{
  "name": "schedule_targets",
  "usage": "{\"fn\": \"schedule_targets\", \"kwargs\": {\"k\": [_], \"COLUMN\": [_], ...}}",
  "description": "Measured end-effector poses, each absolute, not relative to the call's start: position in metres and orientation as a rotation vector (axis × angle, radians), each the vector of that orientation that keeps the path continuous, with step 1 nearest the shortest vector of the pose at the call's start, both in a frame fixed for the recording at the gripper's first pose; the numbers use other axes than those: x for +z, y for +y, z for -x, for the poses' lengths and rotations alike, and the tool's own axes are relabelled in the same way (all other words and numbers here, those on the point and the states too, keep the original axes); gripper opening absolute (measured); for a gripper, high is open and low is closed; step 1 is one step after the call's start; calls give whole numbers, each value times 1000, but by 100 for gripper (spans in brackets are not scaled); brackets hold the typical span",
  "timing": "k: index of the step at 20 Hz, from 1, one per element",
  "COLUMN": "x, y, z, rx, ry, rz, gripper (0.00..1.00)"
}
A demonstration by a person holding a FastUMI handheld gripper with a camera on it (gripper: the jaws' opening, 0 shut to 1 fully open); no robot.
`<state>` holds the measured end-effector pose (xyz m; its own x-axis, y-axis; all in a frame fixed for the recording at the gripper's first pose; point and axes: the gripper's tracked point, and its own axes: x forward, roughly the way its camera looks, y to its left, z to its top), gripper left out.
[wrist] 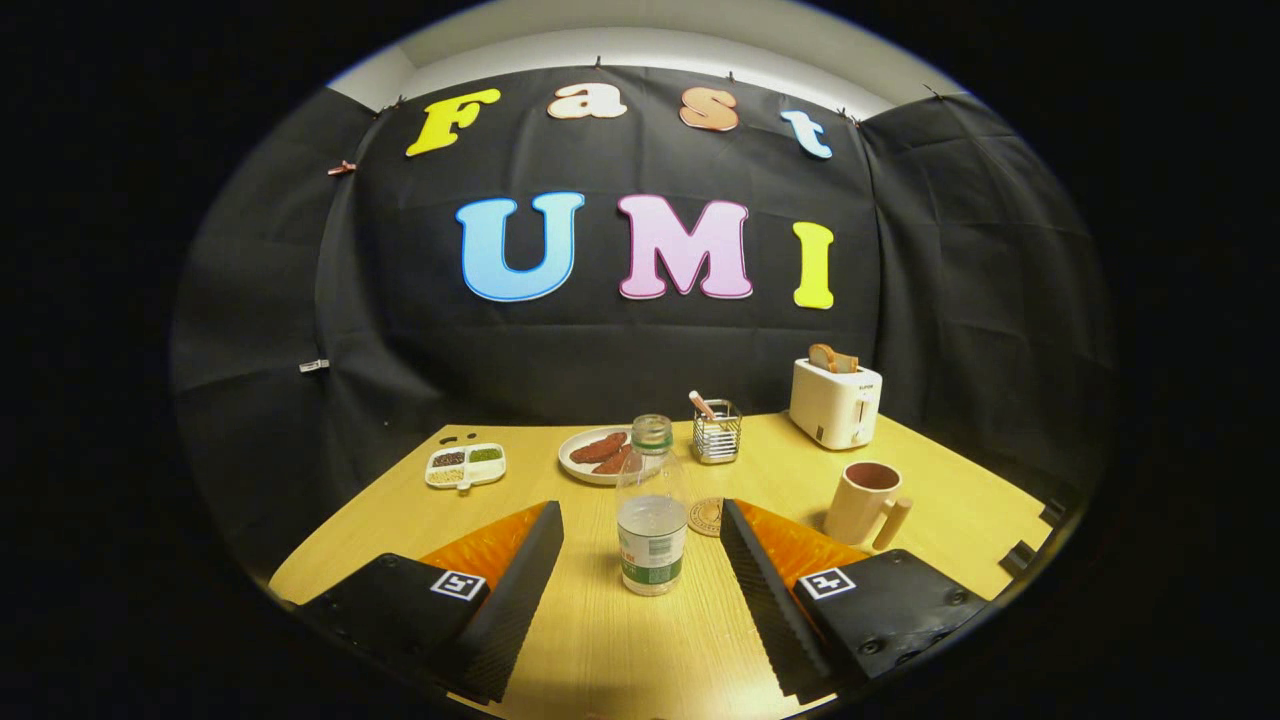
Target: Take the bottle from table, then pour the juice into the cup, finally place the bottle on the coaster
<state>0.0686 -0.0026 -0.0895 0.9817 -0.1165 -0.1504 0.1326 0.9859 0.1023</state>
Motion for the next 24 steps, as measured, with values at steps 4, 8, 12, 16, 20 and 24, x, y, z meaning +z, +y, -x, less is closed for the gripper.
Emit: {"fn": "schedule_targets", "kwargs": {"k": [4, 8, 12, 16, 20, 24], "x": [-116, -136, -156, -167, -168, -173], "y": [-5, -9, -16, -16, -18, -25], "z": [-90, -110, -125, -140, -153, -156], "rx": [-155, -183, -208, -208, -235, -267], "ry": [171, 185, 218, 228, 218, 227], "rz": [-112, -127, -82, -65, -88, -85], "gripper": [97, 97, 97, 97, 97, 97]}}
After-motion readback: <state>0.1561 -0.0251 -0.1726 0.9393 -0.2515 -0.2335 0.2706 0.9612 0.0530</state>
